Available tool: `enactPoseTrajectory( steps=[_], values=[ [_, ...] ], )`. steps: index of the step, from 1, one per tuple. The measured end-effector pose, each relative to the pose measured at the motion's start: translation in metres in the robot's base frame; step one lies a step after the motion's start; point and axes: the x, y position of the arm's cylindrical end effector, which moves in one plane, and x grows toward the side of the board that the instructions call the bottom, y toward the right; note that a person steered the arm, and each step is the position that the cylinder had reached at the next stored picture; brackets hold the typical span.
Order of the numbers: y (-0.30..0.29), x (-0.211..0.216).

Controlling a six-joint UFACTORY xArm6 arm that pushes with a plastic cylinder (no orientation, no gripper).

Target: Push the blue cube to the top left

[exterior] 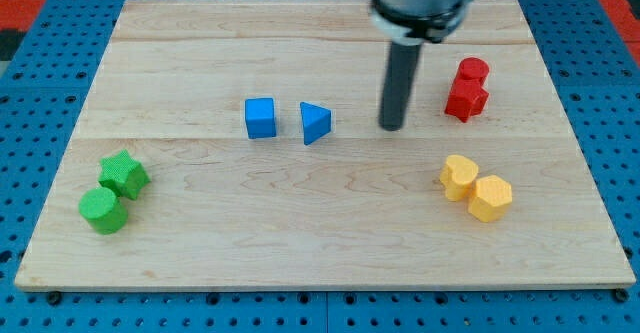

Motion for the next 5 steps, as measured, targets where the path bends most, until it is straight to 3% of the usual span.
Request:
enactPoseTrajectory(
  steps=[1, 3, 5],
  values=[
    [-0.06, 0.007],
    [-0.123, 0.007],
    [-0.126, 0.007]
  ],
)
